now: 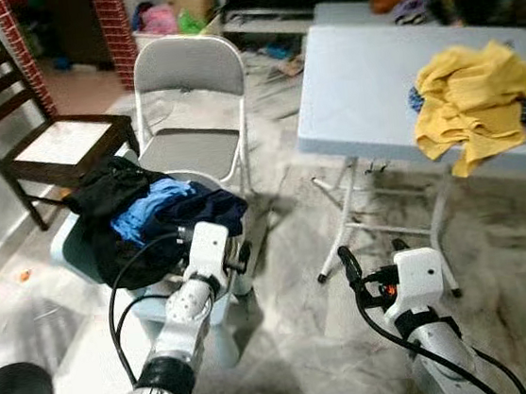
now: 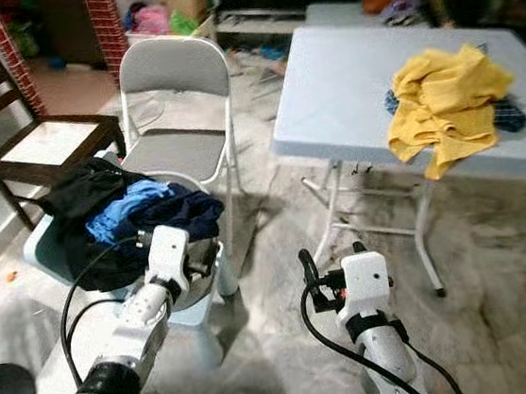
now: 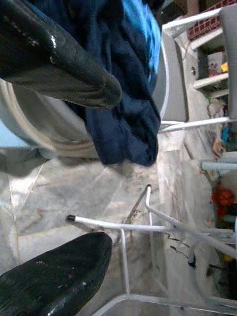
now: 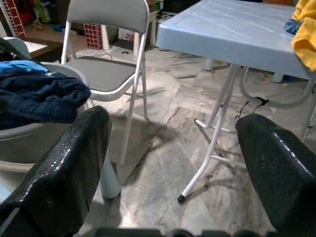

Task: Hang hanger

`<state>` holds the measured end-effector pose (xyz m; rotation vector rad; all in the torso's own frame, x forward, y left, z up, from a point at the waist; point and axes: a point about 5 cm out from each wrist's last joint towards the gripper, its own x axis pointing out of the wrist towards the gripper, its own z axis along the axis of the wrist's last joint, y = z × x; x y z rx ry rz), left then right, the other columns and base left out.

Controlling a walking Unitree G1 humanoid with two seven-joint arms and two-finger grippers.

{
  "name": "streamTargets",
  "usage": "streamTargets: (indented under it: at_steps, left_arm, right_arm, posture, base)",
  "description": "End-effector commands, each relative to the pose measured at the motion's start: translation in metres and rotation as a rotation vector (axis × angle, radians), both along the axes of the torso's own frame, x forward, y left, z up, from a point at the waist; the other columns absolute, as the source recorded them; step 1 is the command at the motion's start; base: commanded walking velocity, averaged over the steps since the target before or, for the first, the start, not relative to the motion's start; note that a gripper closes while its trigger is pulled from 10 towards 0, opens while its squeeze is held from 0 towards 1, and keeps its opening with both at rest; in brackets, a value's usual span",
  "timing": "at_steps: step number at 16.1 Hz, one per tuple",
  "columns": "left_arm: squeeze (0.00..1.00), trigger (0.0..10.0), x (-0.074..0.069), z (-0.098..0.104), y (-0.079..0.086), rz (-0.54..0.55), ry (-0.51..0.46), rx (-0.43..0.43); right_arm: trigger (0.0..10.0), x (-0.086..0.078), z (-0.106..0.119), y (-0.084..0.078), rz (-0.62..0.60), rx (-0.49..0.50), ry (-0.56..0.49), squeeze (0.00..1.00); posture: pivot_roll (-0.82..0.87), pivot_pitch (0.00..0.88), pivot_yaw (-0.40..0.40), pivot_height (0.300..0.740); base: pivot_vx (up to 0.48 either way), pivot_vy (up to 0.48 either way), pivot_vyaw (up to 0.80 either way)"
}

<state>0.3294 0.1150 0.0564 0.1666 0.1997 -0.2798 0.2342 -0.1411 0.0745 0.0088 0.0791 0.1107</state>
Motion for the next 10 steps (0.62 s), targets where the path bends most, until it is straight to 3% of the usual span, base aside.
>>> streamTargets:
  at_steps: [1, 4, 10]
  left_arm:
    - [0.0, 10.0, -0.0007, -0.0002, 0.0082, 0.005, -0.007, 0.008]
    - [0.0, 10.0, -0.0008, 0.0034, 0.0056, -0.043, -0.024, -0.024]
    - [0.0, 10.0, -0.0009, 0.0058, 0.0056, -0.067, -0.032, -0.07]
  right_arm:
    - [10.0, 0.0023, 0.0059, 0.0051, 0.014, 0.009, -0.022, 0.0]
    - [10.0, 0.0026, 0.0052, 0.0067, 0.021, 0.01, -0.021, 0.0]
    - [10.0, 0.003, 0.0054, 0.0085, 0.042, 0.006, -0.024, 0.0]
  posture:
    - [0.04, 0.038, -0.086, 0.74]
    - [0.05, 0.036, -0.086, 0.74]
    - [0.05, 0.033, -0.09, 0.74]
  base:
    - [0.0, 0.0, 0.0]
    - [0.0, 0.0, 0.0]
    - [0.39, 0.0, 0.0]
